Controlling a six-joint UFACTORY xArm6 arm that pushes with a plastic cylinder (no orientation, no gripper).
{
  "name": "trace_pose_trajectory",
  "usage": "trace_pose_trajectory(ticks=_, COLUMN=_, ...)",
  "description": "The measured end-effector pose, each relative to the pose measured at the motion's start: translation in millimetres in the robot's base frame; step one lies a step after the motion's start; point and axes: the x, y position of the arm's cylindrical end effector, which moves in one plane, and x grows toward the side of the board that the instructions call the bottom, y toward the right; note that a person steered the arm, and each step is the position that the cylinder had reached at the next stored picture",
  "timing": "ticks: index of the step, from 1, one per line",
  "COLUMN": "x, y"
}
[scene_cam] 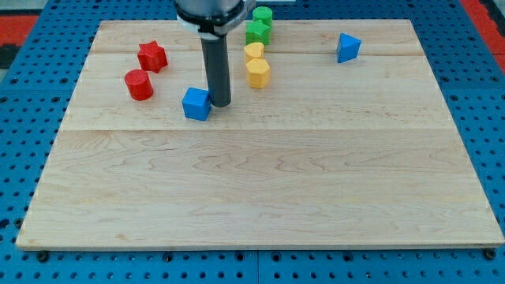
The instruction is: Move the blue cube to the bottom side of the red circle
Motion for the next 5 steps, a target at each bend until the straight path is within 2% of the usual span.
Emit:
trace_pose_trajectory(ticks=1, x=2.7, y=-10.4)
trace_pose_trajectory(ticks=2, x=27.3, y=-29.9)
trace_pose_trajectory(ticks=3, x=46.4, y=4.0)
trace_pose_trajectory(ticks=4, x=65.3, y=-6.5)
trace_pose_trajectory(ticks=5, x=56.9, y=-31.1)
